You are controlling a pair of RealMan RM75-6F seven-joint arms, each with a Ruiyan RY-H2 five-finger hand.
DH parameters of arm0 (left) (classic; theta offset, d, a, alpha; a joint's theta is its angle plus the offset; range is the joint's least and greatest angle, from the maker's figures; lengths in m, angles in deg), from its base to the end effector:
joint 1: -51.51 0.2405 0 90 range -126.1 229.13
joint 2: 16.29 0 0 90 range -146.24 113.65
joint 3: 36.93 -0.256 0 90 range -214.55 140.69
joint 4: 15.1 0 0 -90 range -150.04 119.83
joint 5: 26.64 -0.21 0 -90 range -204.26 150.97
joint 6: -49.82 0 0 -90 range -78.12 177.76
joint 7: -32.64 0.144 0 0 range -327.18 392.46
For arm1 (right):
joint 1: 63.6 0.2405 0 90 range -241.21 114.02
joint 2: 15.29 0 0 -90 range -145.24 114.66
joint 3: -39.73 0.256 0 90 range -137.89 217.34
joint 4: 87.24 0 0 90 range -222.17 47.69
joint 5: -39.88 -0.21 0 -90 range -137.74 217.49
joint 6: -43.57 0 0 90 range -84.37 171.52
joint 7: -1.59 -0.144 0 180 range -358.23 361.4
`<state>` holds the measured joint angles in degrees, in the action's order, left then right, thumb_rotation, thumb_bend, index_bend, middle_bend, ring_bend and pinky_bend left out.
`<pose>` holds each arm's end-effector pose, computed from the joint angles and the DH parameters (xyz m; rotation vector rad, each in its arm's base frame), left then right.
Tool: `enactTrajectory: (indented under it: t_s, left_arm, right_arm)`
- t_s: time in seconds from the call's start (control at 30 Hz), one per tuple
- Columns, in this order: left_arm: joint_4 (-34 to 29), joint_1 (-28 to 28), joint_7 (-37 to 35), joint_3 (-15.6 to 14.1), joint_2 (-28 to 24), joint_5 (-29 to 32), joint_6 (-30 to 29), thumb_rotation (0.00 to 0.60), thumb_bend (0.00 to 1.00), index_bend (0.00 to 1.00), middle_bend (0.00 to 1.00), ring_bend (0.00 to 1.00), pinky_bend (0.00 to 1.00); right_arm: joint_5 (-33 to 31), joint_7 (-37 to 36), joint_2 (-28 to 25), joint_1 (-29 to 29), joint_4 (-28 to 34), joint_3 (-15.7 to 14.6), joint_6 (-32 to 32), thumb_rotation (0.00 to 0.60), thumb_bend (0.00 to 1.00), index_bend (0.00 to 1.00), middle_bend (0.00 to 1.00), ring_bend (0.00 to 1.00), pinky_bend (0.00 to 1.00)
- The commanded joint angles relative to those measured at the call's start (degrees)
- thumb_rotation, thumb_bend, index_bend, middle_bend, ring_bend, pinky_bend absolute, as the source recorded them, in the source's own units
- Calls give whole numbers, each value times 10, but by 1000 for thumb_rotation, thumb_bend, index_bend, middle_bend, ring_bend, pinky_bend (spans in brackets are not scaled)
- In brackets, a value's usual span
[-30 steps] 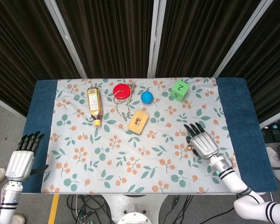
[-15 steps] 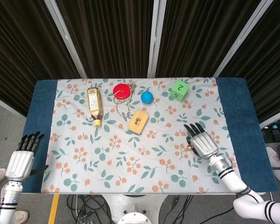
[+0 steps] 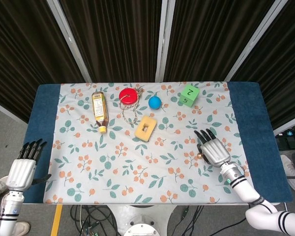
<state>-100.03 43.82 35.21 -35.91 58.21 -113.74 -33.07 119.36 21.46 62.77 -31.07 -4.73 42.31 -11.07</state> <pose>-0.3102 0.1899 0.1006 -1.4710 -0.9213 -0.9134 -0.2405 -0.3056 0.0293 1.9978 -0.6888 0.6433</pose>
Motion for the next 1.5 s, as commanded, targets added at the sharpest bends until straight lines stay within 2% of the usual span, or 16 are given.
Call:
enactTrajectory:
  t_s: [0.03, 0.6, 1.03, 1.33, 1.4, 1.5]
  left_arm:
    - [0, 0, 0, 0, 0, 0, 1, 600, 0, 0, 0, 0, 5]
    - [2, 0, -2, -2, 0, -1, 1, 600, 0, 0, 0, 0, 5]
    - [5, 2, -6, -3, 1, 0, 1, 600, 0, 0, 0, 0, 5]
    - [6, 1, -7, -3, 2, -1, 2, 600, 0, 0, 0, 0, 5]
    - [6, 1, -6, -3, 2, -1, 2, 600, 0, 0, 0, 0, 5]
    - [6, 1, -5, -3, 3, 1, 4, 600, 0, 0, 0, 0, 5]
  right_arm:
    - [0, 0, 0, 1, 0, 0, 0, 600, 318, 538, 23, 0, 0]
    - [-5, 4, 4, 4, -1, -3, 1, 600, 319, 559, 34, 0, 0]
    - [2, -6, 1, 4, -1, 0, -14, 600, 335, 624, 51, 0, 0]
    - [23, -33, -64, -11, 52, 39, -97, 600, 347, 659, 76, 0, 0]
    - [40, -25, -87, -17, 89, 39, -116, 600, 349, 666, 85, 0, 0]
    - [100, -32, -112, -27, 146, 24, -152, 600, 349, 694, 108, 0, 0]
